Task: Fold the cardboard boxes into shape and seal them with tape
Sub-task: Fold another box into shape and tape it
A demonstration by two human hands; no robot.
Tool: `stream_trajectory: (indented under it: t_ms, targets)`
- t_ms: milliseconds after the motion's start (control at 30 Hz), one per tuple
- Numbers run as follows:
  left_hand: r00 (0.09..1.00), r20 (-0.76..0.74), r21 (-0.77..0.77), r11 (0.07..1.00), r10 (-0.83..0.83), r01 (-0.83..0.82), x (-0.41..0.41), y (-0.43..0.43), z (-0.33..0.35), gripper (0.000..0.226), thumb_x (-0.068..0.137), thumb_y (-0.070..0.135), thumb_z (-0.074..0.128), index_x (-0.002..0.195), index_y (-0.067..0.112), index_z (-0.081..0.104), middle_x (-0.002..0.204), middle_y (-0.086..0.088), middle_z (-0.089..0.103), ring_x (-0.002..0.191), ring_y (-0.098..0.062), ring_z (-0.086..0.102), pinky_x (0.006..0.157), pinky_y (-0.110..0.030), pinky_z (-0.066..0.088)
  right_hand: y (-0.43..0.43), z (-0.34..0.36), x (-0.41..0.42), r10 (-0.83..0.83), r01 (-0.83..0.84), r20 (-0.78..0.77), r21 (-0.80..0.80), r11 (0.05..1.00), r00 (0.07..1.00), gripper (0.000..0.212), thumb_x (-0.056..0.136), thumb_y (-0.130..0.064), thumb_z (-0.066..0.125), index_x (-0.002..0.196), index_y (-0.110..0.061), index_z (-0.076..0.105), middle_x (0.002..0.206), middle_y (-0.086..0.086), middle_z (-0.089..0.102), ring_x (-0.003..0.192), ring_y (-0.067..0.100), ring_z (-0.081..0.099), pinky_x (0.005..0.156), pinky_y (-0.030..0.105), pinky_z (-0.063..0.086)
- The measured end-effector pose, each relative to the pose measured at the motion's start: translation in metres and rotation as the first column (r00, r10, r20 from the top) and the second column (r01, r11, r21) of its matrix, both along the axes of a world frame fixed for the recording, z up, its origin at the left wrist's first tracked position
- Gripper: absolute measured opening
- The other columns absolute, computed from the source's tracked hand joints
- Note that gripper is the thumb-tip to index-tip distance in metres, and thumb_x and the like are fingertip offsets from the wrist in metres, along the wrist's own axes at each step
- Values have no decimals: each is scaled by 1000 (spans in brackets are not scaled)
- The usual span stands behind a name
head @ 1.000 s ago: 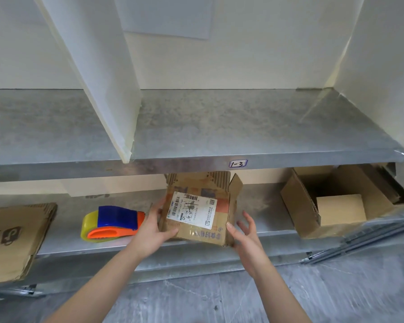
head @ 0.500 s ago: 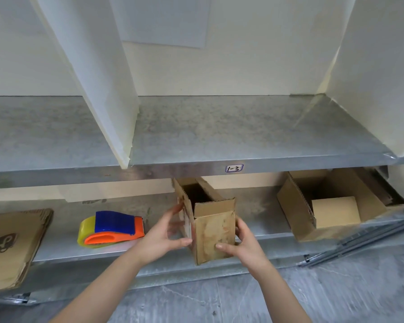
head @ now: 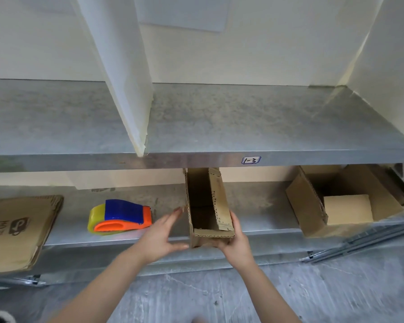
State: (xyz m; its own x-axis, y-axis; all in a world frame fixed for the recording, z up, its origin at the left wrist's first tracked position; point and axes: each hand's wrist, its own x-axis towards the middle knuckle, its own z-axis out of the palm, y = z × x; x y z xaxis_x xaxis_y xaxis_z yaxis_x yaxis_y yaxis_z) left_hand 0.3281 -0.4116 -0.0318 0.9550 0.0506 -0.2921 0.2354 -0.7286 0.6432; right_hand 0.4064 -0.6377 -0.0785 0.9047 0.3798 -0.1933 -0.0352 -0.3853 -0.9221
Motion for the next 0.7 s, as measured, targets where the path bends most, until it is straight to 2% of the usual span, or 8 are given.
stream_trajectory:
  t_ms: [67,133,200,300,400,533,633,700]
  targets:
    - [993,73,244,967,-96,76,-4,20,-1,93,75,77,49,149,41,4,159,8,17,146,-14,15,119,-40,19,-5,4,-2,-1,1,-1,9,1000,1000,92,75,-13,81,144,-45,30,120,-27,62,113,0,59,97,39,53]
    - [984,114,355,930,-140,91,-8,34,4,96,70,89,23,151,37,11,159,6,20,147,-18,14,118,-42,16,-10,11,-5,-17,16,9,22,1000,1000,89,78,-12,79,143,-48,29,119,-29,61,113,-2,58,96,40,54]
    - [973,145,432,896,-182,103,-9,39,11,99,69,90,15,152,35,11,159,6,20,148,-19,13,118,-40,11,-18,20,-6,-44,44,13,49,998,999,88,78,-11,79,142,-48,30,119,-30,60,114,-3,57,97,40,53]
    - [954,178,535,837,-242,113,-6,31,20,85,78,76,23,151,35,13,158,4,23,147,-22,16,118,-40,8,-35,36,-8,-76,74,31,54,996,997,89,77,-14,80,141,-51,30,119,-32,60,114,-5,56,99,37,52]
    - [935,176,586,796,-307,151,2,15,23,78,83,70,31,150,30,24,153,0,35,143,-27,29,115,-46,17,-58,49,-9,-89,89,102,5,996,991,91,77,-17,81,141,-54,28,118,-39,57,111,-13,54,97,31,51]
    - [918,162,631,753,-362,186,16,-15,27,74,83,67,38,144,26,37,144,-2,48,134,-29,44,108,-51,33,-99,52,-6,-135,136,96,-7,991,986,95,75,-13,81,144,-49,28,122,-35,58,117,-2,56,97,45,52]
    - [908,179,642,745,-378,183,28,-45,29,74,80,65,42,143,27,39,136,-3,56,124,-29,54,101,-51,41,-128,53,3,-139,141,99,-13,990,985,97,74,-13,82,146,-46,26,121,-38,56,117,-9,53,100,47,50]
    - [902,196,648,741,-385,175,37,-66,27,74,79,65,41,142,26,40,133,-2,58,121,-29,57,98,-51,43,-146,55,13,-124,127,113,-17,992,986,97,74,-15,83,145,-49,26,125,-34,56,120,-5,52,103,45,48]
